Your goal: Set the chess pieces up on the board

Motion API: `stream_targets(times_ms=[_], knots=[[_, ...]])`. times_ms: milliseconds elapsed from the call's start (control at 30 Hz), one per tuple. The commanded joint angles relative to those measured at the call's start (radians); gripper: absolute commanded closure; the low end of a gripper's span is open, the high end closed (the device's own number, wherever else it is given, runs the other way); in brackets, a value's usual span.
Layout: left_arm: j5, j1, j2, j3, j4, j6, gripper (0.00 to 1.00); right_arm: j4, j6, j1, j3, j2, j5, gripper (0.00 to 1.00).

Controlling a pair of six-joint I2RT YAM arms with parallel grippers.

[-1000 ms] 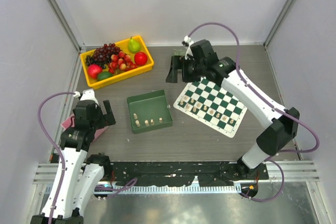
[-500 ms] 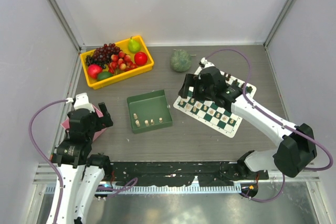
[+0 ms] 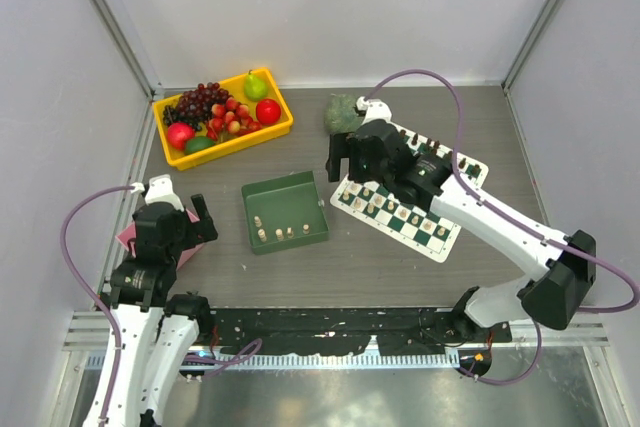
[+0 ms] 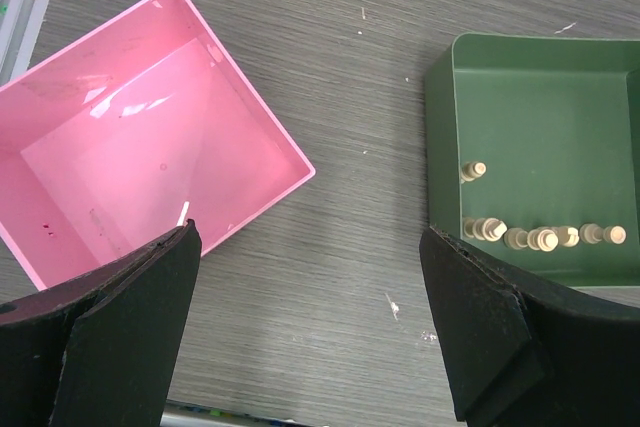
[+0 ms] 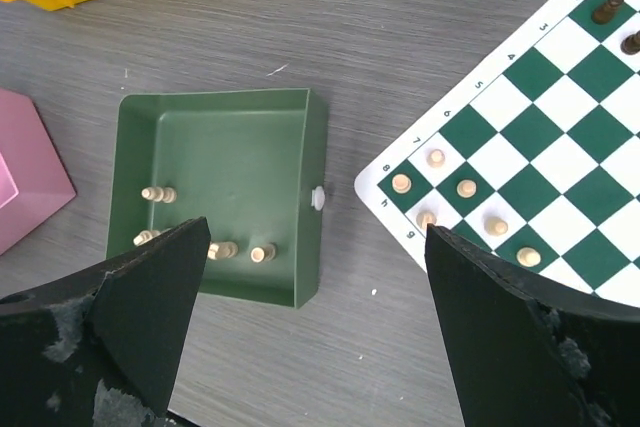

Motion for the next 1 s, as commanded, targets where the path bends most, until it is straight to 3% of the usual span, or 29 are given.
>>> stream_targets(times_ms=[0, 267, 433, 533, 667, 967], knots=[[0.001, 0.0, -0.009, 0.008, 0.027, 0.008, 0.01, 0.102, -0.06, -0.012, -0.006, 0.051, -0.16, 0.05], [-0.008, 0.0, 0.004, 0.008, 0.027, 0.008, 0.01, -0.025, -0.125, 0.088, 0.25, 0.338, -0.262, 0.0], [-0.005, -0.001, 0.017, 0.01, 0.025, 0.01, 0.01, -0.077, -0.131, 0.154, 0.362, 0.471, -0.257, 0.13], [-0.006, 0.0, 0.021, 0.011, 0.025, 0.01, 0.01, -0.092, -0.134, 0.168, 0.374, 0.51, -0.259, 0.27], [-0.008, 0.0, 0.026, 0.013, 0.022, 0.01, 0.01, -0.106, -0.16, 0.177, 0.366, 0.534, -0.292, 0.39], [-0.008, -0.001, 0.04, 0.014, 0.02, 0.01, 0.01, -0.111, -0.18, 0.194, 0.345, 0.573, -0.397, 0.49]])
